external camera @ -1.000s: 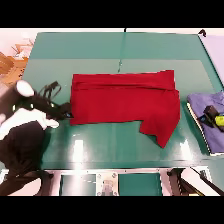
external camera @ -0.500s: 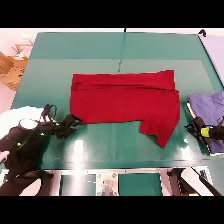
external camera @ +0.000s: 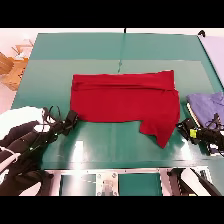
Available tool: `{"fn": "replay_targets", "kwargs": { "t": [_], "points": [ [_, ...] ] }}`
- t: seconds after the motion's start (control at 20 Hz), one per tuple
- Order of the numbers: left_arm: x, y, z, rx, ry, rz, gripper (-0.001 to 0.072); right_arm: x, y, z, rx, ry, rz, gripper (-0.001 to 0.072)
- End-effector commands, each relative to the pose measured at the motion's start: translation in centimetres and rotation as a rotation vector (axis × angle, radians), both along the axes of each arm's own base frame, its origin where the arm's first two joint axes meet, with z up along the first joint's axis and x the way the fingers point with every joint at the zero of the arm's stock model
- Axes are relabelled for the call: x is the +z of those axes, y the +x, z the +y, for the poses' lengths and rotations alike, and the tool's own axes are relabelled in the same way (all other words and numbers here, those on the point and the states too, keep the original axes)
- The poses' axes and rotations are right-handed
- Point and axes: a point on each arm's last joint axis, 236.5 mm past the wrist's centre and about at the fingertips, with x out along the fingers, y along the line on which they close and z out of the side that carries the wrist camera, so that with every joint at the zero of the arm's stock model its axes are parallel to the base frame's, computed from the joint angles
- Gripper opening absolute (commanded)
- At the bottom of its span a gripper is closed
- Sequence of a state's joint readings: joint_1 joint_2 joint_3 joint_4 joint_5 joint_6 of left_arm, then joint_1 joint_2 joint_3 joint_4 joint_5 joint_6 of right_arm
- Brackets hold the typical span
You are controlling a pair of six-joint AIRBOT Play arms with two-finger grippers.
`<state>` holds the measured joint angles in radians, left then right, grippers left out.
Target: Fold the shirts.
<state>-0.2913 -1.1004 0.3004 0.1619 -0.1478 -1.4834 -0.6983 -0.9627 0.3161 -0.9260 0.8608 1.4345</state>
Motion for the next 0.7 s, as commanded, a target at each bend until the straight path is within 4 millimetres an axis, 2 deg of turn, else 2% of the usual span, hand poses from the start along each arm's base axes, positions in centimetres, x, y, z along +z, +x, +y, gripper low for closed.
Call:
{"fn": "replay_targets", "kwargs": {
  "t": [0.0, 0.15, 0.4, 0.55, 0.65],
  "points": [
    [0.4, 1.0, 0.8, 0.033, 0.028, -0.03, 0.0025, -0.6, -0.6, 1.1, 0.046, 0.005, 0.025, 0.0425],
    [1.0, 1.3, 0.1, -0.016, 0.032, -0.049, 0.0025, -0.9, -0.7, 1.6, 0.047, 0.029, 0.035, 0.0425],
    [1.4, 1.4, -0.4, -0.047, 0.034, -0.063, 0.0025, -2.5, -1.5, 5.5, 0.15, 0.126, 0.115, 0.0424],
    [1.3, 1.3, -0.6, -0.062, 0.036, -0.063, 0.0026, -2.6, -1.9, 6.1, 0.186, 0.134, 0.125, 0.0418],
    [1.4, 1.2, -0.9, -0.072, 0.027, -0.059, 0.0026, -2.4, -2.1, 6.1, 0.21, 0.135, 0.131, 0.0313]
  ]
}}
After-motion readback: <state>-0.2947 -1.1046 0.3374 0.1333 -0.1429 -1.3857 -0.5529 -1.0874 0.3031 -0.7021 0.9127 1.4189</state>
